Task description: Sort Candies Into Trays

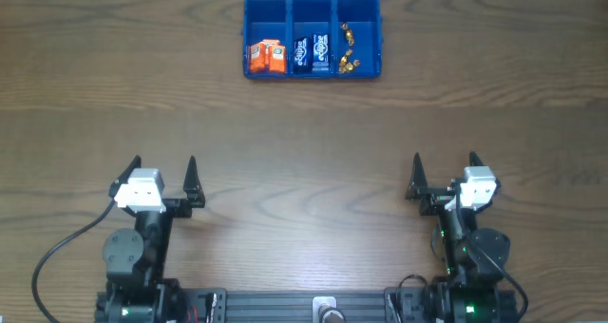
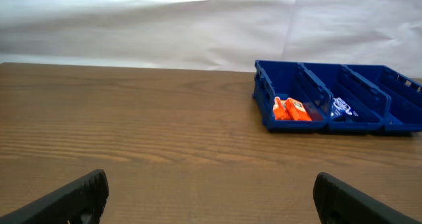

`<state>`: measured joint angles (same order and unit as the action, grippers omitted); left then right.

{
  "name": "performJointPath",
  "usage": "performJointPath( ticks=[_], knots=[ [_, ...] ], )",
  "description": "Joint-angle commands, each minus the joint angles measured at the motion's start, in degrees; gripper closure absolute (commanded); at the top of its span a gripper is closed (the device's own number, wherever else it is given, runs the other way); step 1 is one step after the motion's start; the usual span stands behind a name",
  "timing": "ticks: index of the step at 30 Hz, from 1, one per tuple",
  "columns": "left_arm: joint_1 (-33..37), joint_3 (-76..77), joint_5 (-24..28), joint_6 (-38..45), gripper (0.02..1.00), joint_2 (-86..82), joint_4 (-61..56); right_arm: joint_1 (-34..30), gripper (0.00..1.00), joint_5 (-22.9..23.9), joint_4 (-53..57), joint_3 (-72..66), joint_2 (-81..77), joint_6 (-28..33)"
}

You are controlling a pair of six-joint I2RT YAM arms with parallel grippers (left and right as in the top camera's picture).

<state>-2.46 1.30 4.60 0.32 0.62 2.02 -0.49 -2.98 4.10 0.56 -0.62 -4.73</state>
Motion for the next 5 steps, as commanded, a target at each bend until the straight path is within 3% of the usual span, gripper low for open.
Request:
performJointPath(
  ticks=[1, 5],
  knots=[
    [0.2, -1.03, 0.98, 0.83, 0.02, -0.31, 2.01, 0.48, 0.003, 0.72, 0.48, -0.11, 0.46, 0.31],
    [0.2, -1.03, 0.98, 0.83, 0.023, -0.31, 2.01, 0.48, 0.003, 0.74, 0.48, -0.11, 0.46, 0.31]
  ],
)
